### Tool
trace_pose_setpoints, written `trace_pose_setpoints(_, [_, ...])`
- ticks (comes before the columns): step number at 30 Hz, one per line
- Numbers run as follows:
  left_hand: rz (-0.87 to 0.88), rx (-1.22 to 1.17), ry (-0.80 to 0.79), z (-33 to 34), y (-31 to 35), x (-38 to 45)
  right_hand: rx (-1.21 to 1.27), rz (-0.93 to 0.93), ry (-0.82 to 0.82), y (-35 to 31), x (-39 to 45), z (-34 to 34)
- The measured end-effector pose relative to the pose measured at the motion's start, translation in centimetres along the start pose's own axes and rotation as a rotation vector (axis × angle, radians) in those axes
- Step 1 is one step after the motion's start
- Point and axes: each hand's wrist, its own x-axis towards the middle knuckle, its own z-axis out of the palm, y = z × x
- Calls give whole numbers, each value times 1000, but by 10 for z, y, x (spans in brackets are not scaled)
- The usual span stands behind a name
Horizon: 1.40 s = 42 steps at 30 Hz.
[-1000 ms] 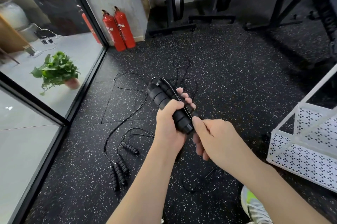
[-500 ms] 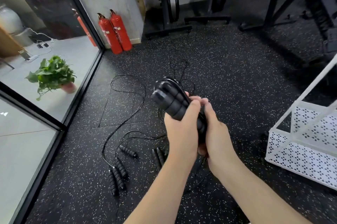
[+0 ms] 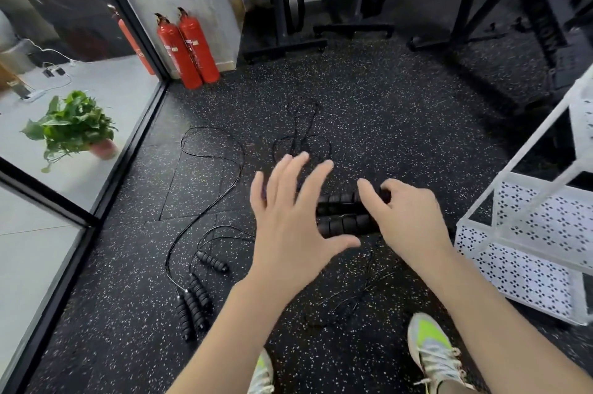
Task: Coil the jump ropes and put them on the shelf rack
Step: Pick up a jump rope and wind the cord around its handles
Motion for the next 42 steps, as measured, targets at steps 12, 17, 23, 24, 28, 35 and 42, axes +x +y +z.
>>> trace_pose_setpoints(12, [13,193,-330,30,6,-12,246,-15,-222,11,-10,14])
trace_pose_setpoints(17, [-17,210,-313,25,3,-21,312,-1,-253,10,-17,10])
trace_pose_setpoints(23, [-135,299,-304,11,-3,-30,369,11,-588,12,-21,2])
trace_pose_setpoints(24, [-160,290,-303,10,-5,-33,376,-2,-643,13,-22,2])
trace_pose_setpoints(28, [-260,178,-324,18,-7,-49,372,-28,-664,12,-24,7])
trace_pose_setpoints(35, [-208,213,-239,24,-12,-46,512,14,-707,14,-21,5])
trace_pose_setpoints(42, [-209,211,-246,25,-18,-41,405,-59,-627,20,-15,8])
